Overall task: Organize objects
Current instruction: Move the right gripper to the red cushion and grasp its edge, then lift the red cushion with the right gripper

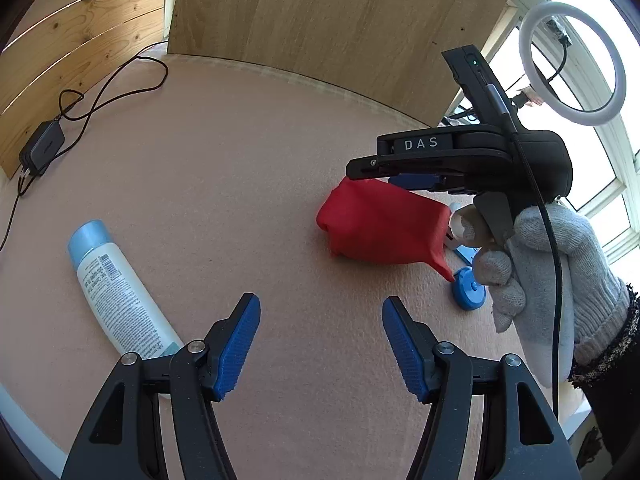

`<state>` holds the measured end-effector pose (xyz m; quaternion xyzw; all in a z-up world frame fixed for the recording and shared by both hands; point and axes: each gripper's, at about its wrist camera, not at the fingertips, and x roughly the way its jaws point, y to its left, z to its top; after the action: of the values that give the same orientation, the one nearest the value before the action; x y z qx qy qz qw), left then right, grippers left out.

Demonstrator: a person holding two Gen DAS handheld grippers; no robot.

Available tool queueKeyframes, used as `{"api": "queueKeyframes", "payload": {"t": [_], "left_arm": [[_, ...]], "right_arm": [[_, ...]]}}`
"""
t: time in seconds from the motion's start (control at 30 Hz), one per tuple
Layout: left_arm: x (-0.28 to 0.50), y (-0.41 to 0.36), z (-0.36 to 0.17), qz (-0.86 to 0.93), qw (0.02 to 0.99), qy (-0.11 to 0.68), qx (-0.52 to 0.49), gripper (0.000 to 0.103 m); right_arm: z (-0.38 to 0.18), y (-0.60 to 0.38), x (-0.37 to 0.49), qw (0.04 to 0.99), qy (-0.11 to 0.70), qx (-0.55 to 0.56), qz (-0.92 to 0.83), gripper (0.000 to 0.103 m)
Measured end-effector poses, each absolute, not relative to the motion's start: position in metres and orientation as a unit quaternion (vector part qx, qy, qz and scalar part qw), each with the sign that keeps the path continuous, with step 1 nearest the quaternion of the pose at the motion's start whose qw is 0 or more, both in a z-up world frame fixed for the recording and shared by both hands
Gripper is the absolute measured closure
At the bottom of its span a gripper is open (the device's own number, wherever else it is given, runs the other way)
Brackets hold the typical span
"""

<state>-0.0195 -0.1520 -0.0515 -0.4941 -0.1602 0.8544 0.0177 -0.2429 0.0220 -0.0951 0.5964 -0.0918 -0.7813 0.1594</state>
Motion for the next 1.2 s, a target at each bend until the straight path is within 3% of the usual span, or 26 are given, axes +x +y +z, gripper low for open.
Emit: {"api": "queueKeyframes", "payload": {"t": [0.5,1.2], "left_arm": [[0.011,-0.118,-0.067,0.838,0.059,-0.166,-0.517,0.036],[0.017,-0.031,-0.101,0.809,0.149,-0.129,-0.554,0.037]], "right_arm": [[-0.094,0.036,-0.145,0.187,-0.105,0.608,-0.765,0.050],[-0.093,0.136,-0.051,0.132,-0.210,0.600,-0.761,0.051]]}}
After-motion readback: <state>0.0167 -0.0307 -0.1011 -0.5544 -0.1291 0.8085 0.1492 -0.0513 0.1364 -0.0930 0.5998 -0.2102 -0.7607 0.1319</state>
